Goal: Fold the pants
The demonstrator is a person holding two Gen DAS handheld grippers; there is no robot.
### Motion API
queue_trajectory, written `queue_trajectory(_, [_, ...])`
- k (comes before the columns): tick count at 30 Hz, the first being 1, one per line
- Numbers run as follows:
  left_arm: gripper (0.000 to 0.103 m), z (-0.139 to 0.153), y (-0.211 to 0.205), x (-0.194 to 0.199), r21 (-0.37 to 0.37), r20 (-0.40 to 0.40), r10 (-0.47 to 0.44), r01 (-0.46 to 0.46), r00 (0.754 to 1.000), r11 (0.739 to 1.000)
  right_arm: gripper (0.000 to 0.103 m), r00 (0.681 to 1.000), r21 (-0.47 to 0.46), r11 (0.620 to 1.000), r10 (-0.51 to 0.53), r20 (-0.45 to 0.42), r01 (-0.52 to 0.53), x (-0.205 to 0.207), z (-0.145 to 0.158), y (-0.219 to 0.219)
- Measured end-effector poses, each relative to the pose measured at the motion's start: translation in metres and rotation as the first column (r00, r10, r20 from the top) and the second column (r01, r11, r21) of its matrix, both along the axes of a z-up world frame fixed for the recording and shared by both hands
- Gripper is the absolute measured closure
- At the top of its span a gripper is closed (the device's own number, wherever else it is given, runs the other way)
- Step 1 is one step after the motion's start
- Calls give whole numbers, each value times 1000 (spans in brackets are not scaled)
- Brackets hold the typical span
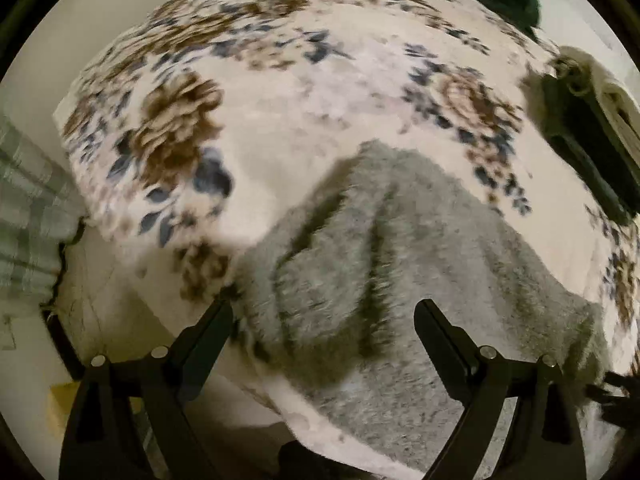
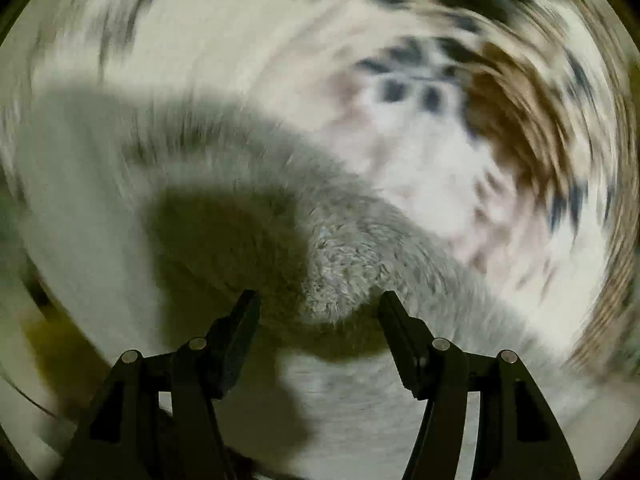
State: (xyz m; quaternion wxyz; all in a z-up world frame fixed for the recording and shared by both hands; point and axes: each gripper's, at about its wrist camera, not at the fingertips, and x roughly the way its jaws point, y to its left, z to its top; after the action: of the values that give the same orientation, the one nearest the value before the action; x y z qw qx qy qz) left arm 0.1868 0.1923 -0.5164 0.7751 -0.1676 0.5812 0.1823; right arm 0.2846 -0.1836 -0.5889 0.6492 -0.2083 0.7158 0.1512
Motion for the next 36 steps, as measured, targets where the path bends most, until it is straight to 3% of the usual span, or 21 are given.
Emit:
queue_trajectory(1, [11, 1, -3, 4, -9, 3, -17, 17, 1000, 1000, 40, 999, -27, 999, 38, 0, -38, -1, -6, 6])
queue_trajectory(2, [11, 0, -10, 7, -20, 7, -43, 44, 999, 999, 58, 998, -48, 997, 65, 8, -65, 0, -13, 11])
queue_trajectory(3, [10, -2, -13, 11, -28, 7, -67, 67, 998, 997, 94, 998, -50, 996, 68, 9, -67, 3, -16, 14])
queue_trajectory(4, [10, -3, -18, 14, -33, 3, -82, 82, 997, 996, 93, 999, -56, 997, 47, 27, -46, 7, -14, 12])
queue_trajectory(7, [10, -9, -17, 18, -33, -4, -96, 96, 995, 995, 94, 985, 35, 988, -152, 85, 149, 27, 10, -9])
queue_trajectory(11, [10, -15, 5, 16, -48, -19, -51, 50, 999, 998, 94, 926, 106, 928, -368, 88, 358, 47, 22, -39])
queue_trajectory(13, [10, -17, 18, 11, -47, -23, -32, 30, 999, 998, 92, 896, 114, 890, -445, 10, 441, 57, 7, -45])
queue_trajectory(14, [10, -17, 23, 10, -42, -27, -26, 25, 999, 999, 84, 877, 115, 870, -478, -36, 479, 61, 0, -49])
queue_trajectory(16, [10, -18, 35, 3, -44, -35, -9, 7, 999, 999, 78, 856, 124, 847, -514, -53, 517, 67, 2, -50])
queue_trajectory(17, [10, -19, 38, 1, -53, -35, 1, -2, 999, 999, 64, 849, 142, 838, -526, -47, 527, 67, 9, -50])
queue_trajectory(18, [10, -22, 47, -3, -81, -37, 26, -29, 999, 996, 43, 838, 171, 822, -544, -44, 543, 65, 19, -52])
queue_trajectory(19, [11, -25, 53, -5, -109, -41, 52, -56, 998, 992, 34, 826, 194, 805, -562, -51, 560, 59, 29, -58])
queue_trajectory(20, [11, -30, 58, -8, -138, -44, 75, -80, 996, 987, 28, 804, 222, 777, -591, -68, 590, 54, 39, -74])
queue_trajectory(24, [11, -56, 64, -8, -263, -44, 118, -125, 992, 957, 28, 682, 277, 632, -717, -147, 724, 9, 56, -88])
queue_trajectory(26, [19, -63, 57, -3, -277, -4, 87, -85, 996, 957, 28, 621, 267, 569, -761, -190, 778, -26, 57, -97])
queue_trajectory(27, [29, -62, 53, -1, -262, -1, 73, -70, 997, 963, 28, 579, 247, 530, -787, -212, 811, -45, 56, -100])
queue_trajectory(28, [40, -60, 48, 1, -247, 10, 49, -45, 999, 968, 28, 548, 231, 501, -804, -232, 834, -72, 49, -105])
queue_trajectory(30, [55, -54, 43, 1, -241, 43, 31, -20, 999, 970, 28, 452, 190, 411, -842, -294, 891, -118, 36, -113])
queue_trajectory(33, [56, -48, 44, 1, -236, 43, 18, -8, 999, 972, 28, 355, 154, 320, -857, -373, 935, -167, 3, -119])
queue_trajectory(34, [56, -45, 46, -2, -242, 33, 33, -24, 999, 970, 28, 309, 149, 272, -862, -402, 951, -178, -8, -122])
queue_trajectory(36, [56, -37, 52, -8, -306, 45, 62, -45, 997, 951, 37, 241, 163, 188, -870, -430, 969, -190, -25, -122])
